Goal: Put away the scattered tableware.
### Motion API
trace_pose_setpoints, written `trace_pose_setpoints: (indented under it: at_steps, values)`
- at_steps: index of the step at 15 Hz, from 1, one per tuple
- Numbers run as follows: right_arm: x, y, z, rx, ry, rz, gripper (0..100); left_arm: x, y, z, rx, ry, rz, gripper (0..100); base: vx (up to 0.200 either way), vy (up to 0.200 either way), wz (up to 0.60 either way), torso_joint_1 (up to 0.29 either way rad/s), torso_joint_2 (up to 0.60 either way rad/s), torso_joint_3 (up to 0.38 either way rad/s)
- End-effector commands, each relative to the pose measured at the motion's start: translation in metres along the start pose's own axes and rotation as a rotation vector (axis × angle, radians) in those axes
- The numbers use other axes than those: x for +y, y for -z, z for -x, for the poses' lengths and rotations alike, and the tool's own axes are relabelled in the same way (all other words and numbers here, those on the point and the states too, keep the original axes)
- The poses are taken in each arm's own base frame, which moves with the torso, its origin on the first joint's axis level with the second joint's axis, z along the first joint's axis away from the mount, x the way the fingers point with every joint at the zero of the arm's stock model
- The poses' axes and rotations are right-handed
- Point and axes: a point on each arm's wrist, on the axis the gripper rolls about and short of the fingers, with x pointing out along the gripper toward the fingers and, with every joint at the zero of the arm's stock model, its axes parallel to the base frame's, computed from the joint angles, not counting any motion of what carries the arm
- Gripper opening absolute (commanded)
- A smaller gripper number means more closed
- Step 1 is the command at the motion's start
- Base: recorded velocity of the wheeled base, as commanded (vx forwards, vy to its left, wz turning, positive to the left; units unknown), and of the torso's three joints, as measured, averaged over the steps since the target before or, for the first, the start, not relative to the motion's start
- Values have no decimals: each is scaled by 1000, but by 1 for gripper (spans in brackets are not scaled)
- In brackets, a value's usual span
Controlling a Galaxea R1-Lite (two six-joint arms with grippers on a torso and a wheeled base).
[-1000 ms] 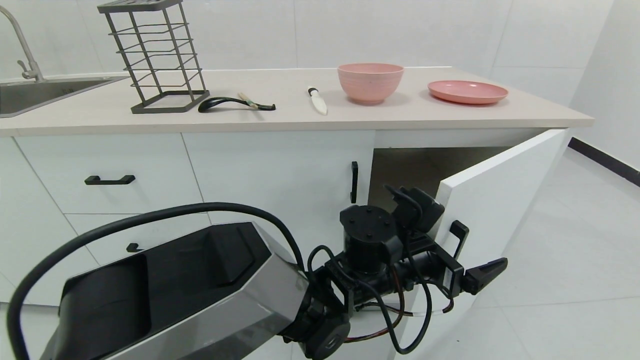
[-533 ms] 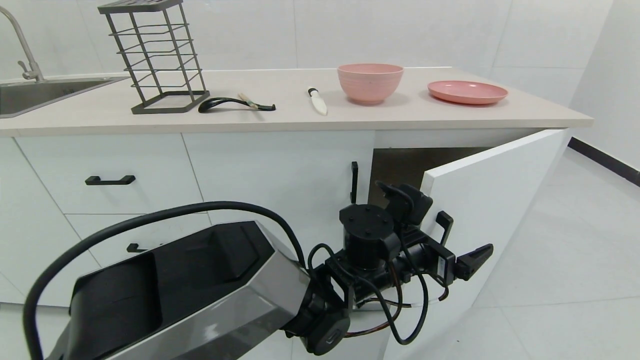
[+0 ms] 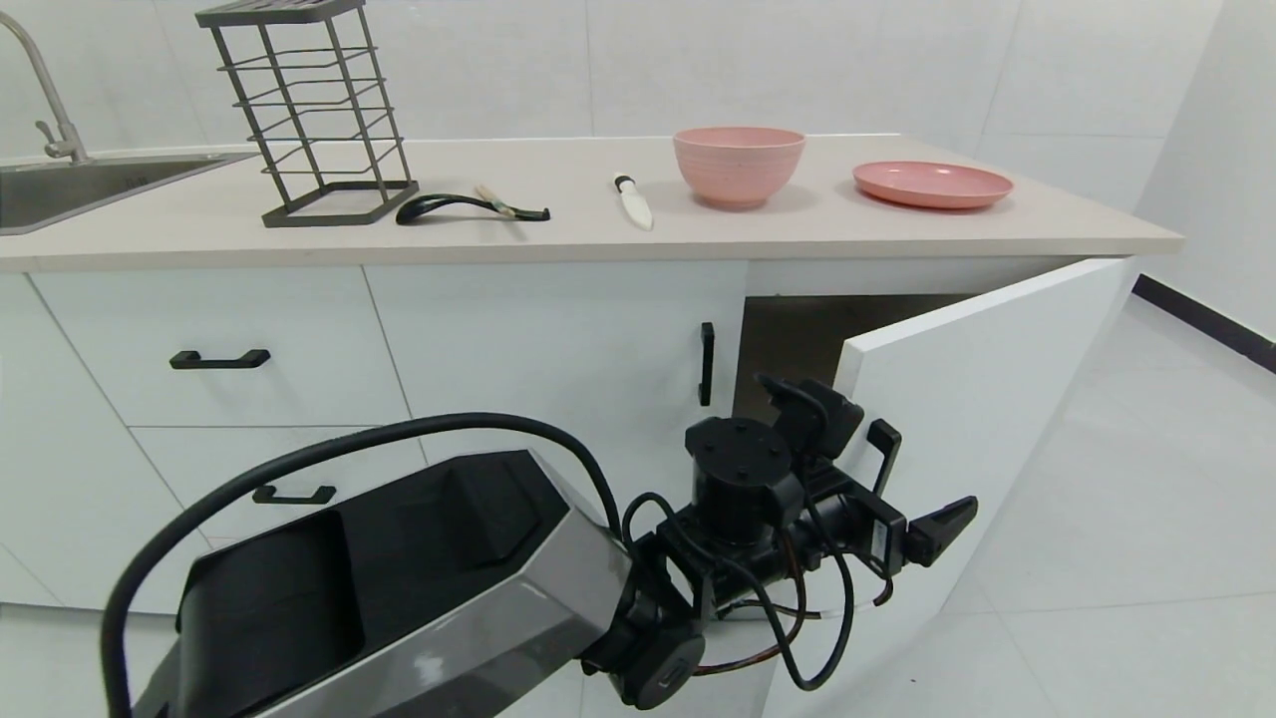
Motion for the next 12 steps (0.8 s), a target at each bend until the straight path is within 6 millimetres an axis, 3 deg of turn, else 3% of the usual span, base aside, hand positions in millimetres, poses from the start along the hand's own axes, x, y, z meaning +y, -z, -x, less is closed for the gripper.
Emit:
trace_pose_setpoints:
  at_steps: [1, 7, 12]
  values:
    - [0, 0, 0, 0, 0, 0, 100, -8, 5, -2, 9, 22, 2, 100, 0, 0, 0, 0, 0, 0]
    - [0, 0, 0, -1, 0, 6, 100, -33, 16, -6, 14, 78, 17, 100, 0, 0, 0, 0, 0, 0]
    - [-3, -11, 0, -73, 22, 99, 100, -57, 48, -12, 79, 130, 29, 100, 0, 0, 0, 0, 0, 0]
